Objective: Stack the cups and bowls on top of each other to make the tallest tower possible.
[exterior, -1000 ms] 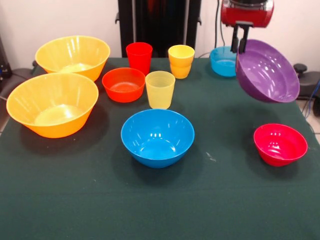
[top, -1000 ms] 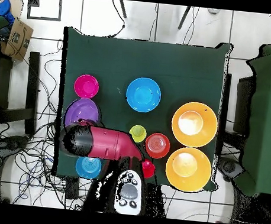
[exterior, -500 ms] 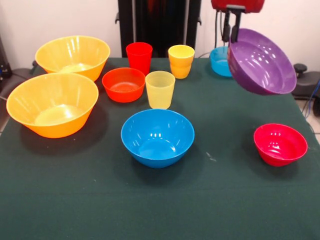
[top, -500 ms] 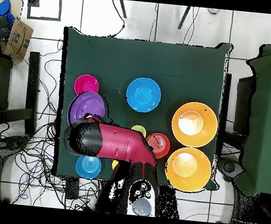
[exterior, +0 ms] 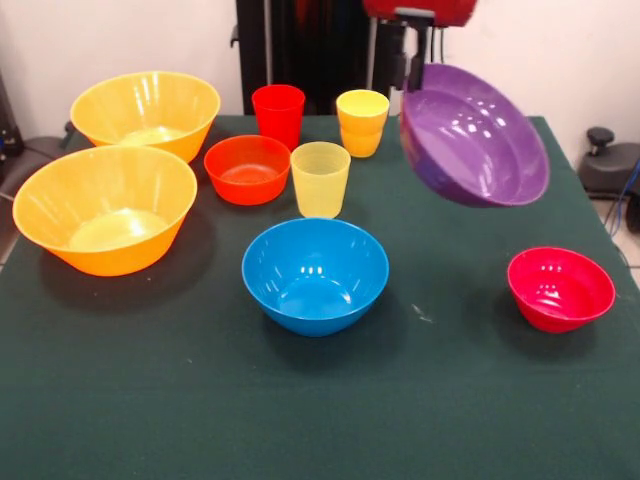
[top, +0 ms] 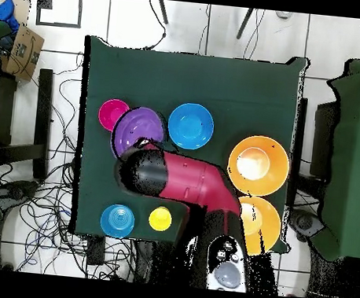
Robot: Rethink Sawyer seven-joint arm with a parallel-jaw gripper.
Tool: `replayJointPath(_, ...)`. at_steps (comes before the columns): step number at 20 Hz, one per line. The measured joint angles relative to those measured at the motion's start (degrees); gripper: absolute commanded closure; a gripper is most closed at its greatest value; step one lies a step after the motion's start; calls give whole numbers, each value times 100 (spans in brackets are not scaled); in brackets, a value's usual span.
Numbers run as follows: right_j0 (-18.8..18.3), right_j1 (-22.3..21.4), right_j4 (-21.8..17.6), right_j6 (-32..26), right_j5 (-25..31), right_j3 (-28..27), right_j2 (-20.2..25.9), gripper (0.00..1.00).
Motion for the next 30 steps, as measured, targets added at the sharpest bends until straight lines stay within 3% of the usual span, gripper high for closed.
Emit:
replayJointPath(4, -541, 8, -187, -2, 143, -168, 306, 100)
replayJointPath(12, -1169, 180, -532, -2, 177, -466, 698, 100)
replayJointPath(30, -1569, 831, -1427, -2, 177, -706, 1335, 100)
